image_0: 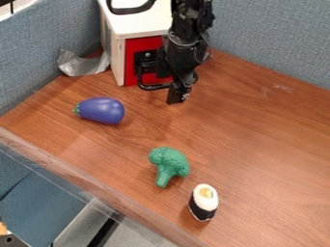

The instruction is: Open the drawer

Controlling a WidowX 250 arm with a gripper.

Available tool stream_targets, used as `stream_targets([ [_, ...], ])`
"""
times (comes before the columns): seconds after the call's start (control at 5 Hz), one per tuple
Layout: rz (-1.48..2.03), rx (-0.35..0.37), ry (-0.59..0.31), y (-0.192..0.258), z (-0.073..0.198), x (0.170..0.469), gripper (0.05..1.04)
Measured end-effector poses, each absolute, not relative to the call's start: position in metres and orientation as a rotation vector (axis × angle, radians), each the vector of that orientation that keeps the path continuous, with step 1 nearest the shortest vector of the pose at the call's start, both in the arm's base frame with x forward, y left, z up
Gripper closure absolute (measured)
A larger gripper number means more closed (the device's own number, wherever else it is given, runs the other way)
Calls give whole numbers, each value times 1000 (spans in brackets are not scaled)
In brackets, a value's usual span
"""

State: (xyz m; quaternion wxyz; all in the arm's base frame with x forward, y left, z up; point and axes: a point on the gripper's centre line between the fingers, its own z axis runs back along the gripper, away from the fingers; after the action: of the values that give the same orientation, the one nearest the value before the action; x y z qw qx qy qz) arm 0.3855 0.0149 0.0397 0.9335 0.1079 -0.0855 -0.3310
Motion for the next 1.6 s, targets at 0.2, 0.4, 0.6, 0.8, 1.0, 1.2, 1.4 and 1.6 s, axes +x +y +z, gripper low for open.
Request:
stream_targets([
  [0.2, -667, 223, -165, 15, 35, 387, 401],
  [0.4, -670, 225, -168, 14, 36, 388, 704],
  [0.6, -675, 217, -175, 11, 37, 389, 910],
  [0.8, -697, 202, -179, 0, 36, 389, 959],
  [1.0, -718, 193, -180, -13, 36, 387, 962],
  [1.2, -728, 190, -179, -19, 35, 385, 962],
  [1.4, -747, 185, -178, -28, 35, 379, 962],
  [1.6, -766, 177, -177, -39, 35, 372, 962],
])
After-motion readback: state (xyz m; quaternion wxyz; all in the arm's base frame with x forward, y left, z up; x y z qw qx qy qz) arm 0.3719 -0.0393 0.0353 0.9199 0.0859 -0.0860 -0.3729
